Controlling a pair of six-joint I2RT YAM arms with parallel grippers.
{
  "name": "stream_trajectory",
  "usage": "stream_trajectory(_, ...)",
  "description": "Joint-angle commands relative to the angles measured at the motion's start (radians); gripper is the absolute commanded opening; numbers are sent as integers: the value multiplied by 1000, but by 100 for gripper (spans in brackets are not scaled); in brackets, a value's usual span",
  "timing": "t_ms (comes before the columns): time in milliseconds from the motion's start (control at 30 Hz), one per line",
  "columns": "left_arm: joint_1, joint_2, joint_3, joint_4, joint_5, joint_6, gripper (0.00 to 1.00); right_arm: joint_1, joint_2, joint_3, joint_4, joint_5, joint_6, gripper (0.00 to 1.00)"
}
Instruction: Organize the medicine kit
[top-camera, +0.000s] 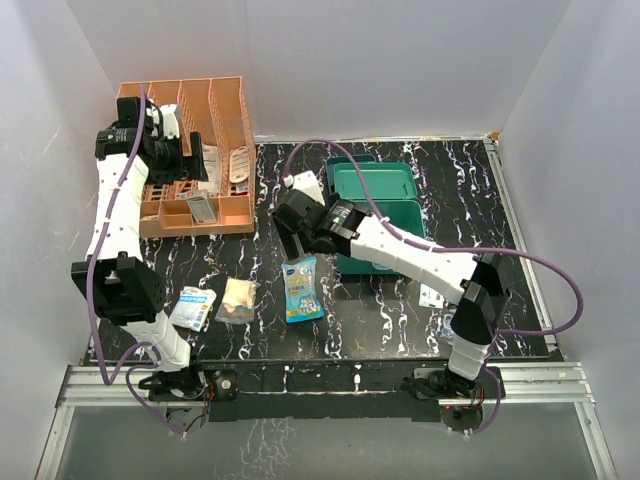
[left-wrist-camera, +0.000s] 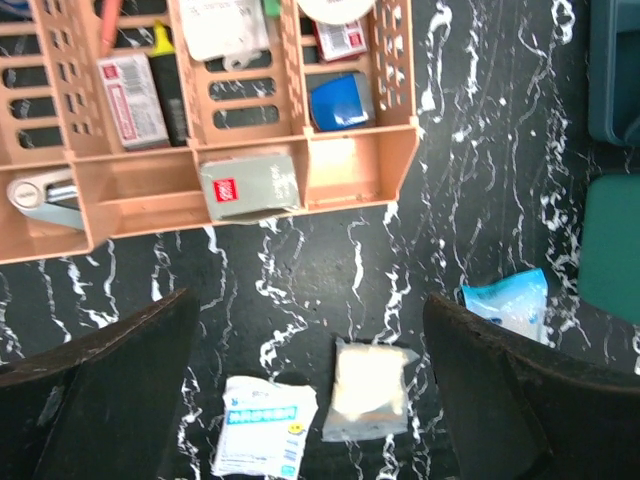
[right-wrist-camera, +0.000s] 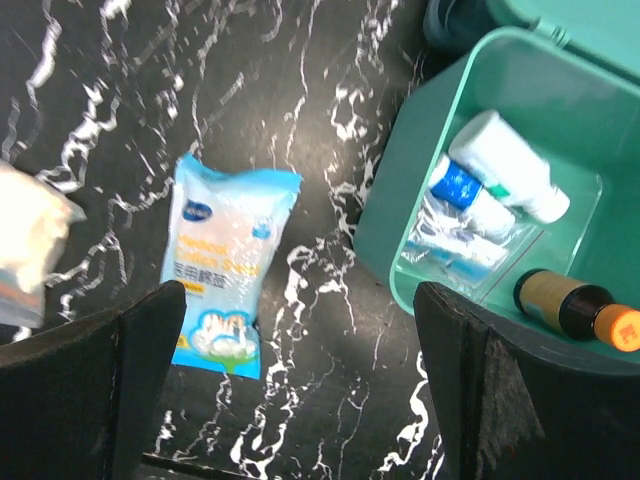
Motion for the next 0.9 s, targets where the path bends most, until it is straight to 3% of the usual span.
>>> stream_trajectory(0, -12, -23, 2, -69, 63, -43, 92, 4, -39, -113, 21, -11, 12, 98)
stream_trajectory(133, -11, -18, 2, -71, 71, -55, 92, 8, 21, -186, 48, -67, 12, 98)
stream_trajectory(500, -11, -28, -19, -85, 85, -45, 92, 6, 171, -186, 144, -168, -13, 99)
stream_trajectory(533, -12, -31, -24, -85, 86, -45, 91, 7, 177, -183, 148, -175, 179, 98)
stream_trajectory(567, -12, -33, -30, -84, 88, -43, 91, 7, 179, -182, 148, -180, 207, 98)
stream_trajectory(867, -12, -41, -48, -70, 113, -40, 91, 12, 120, -179, 125, -95, 243, 98)
